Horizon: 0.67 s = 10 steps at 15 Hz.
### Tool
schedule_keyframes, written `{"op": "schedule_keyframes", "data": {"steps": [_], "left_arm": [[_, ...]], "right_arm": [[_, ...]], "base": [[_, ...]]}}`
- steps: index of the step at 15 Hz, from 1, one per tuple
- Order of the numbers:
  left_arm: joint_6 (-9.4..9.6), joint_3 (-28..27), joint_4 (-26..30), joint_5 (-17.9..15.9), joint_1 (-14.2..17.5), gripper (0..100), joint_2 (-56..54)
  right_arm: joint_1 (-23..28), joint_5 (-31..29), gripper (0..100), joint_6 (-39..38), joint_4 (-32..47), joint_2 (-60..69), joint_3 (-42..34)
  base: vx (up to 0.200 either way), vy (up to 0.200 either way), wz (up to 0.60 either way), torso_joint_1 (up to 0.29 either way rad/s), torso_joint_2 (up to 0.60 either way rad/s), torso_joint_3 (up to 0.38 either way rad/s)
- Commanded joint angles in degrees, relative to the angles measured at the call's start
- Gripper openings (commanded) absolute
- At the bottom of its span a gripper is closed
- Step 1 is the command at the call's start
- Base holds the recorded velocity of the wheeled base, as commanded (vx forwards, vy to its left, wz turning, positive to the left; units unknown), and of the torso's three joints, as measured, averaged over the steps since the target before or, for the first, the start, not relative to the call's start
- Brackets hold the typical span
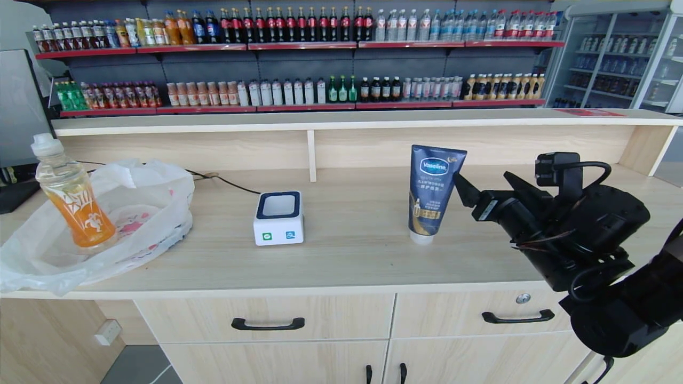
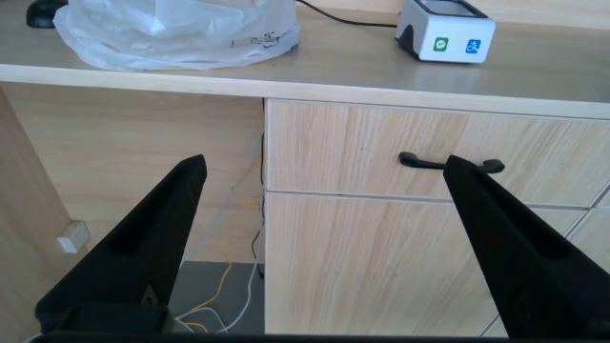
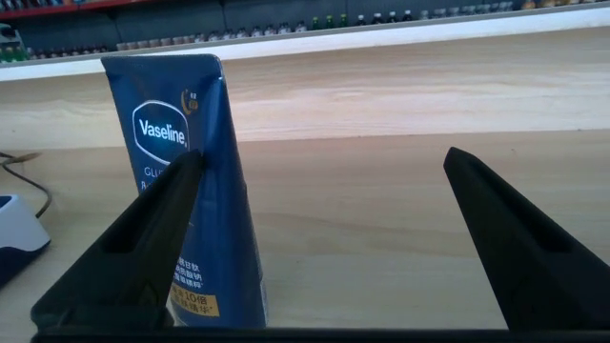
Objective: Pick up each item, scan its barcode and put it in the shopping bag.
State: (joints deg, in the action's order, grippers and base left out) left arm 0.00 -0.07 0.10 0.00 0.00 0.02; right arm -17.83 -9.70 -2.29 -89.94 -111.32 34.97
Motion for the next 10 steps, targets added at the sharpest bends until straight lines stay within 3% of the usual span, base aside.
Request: {"op": "schedule_keyframes", "data": {"steps": [1, 10], "left_arm": [[0.0, 0.0, 0.0, 0.0, 0.0, 100, 0.0], [0.0, 0.0, 0.0, 0.0, 0.0, 100, 0.0]], "right_arm": [[0.1, 0.0, 100, 0.0, -0.1, -0.6, 0.2], [0.5, 0.0, 100, -0.2, -0.1, -2.8, 1.9]], "base": [[0.0, 0.0, 0.0, 0.0, 0.0, 0.0], [0.0, 0.0, 0.0, 0.0, 0.0, 0.0]]}}
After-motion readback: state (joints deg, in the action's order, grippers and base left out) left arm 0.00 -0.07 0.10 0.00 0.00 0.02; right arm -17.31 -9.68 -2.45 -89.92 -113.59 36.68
